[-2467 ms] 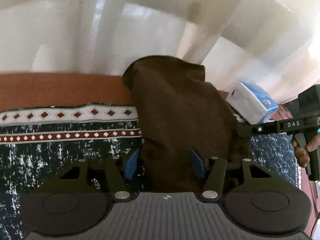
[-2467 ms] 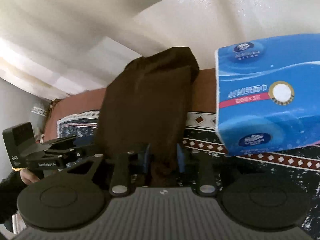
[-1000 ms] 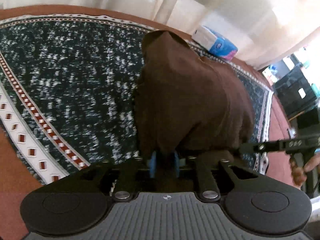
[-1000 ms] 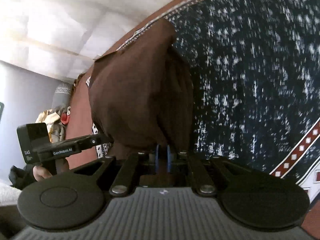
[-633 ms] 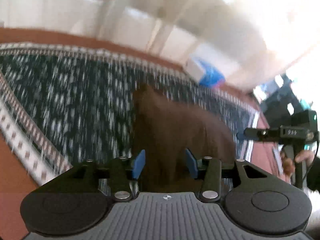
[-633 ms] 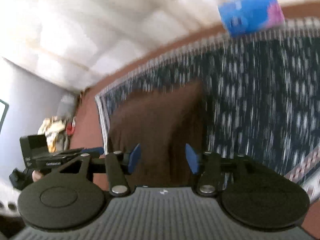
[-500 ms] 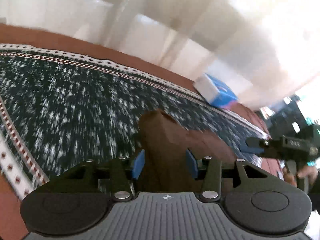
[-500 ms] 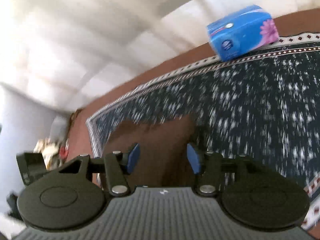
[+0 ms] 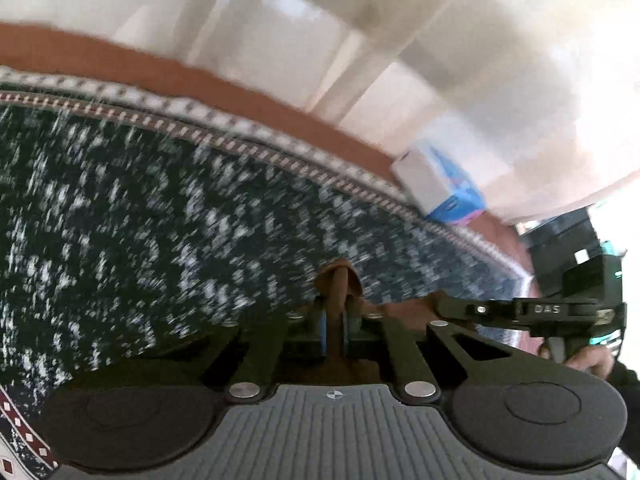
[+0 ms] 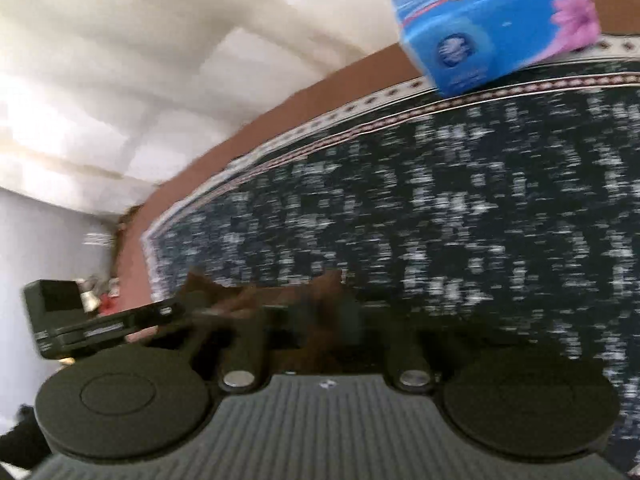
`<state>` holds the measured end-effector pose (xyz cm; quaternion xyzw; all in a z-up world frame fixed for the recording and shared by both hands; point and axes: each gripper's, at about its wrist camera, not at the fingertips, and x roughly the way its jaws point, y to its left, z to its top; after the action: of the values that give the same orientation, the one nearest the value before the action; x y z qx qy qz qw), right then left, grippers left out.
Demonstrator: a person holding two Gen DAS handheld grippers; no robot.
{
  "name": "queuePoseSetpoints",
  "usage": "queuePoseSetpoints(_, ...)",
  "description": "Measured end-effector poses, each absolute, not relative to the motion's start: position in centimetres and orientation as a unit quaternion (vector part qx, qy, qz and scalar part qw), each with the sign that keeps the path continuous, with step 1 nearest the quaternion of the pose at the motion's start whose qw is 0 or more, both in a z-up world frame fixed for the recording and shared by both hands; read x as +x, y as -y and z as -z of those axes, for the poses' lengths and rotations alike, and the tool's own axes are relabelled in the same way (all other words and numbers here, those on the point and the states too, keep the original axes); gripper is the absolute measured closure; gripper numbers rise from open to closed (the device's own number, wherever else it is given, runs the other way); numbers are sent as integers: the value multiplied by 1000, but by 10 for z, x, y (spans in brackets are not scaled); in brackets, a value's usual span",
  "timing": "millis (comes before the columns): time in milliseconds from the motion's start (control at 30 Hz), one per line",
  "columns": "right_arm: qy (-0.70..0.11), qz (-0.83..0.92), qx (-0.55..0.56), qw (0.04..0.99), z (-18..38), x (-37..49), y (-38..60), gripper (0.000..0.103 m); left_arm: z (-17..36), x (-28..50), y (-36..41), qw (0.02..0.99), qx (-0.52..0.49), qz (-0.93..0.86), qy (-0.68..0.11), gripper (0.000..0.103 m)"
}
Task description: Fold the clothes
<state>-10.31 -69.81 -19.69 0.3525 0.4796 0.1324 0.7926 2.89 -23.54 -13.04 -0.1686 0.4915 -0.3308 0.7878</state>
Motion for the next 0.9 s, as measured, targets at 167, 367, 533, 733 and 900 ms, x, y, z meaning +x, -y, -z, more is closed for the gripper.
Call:
queuePoseSetpoints(167,-407,-181,371,815,146,-121,703,99,76,3,219,801,-171,371,-437,102)
queuePoseSetpoints(367,-375,-307,360,797,76,-192,677,99,28,-74,190,789,-145,423,-422,101)
queuePoseSetpoints(533,-469,-328,320,755,101,-272,642,99,75,-149,184,741,-108,430,-504,101)
queuePoseSetpoints(733,-562,-264,293,727,176,-322,613,98,138,-191,184,716,-42,406,-567,87)
queuePoseSetpoints(900,-582,-222,275,732,202,-330,600,94,150,-199,175,707,-1,408,-577,60)
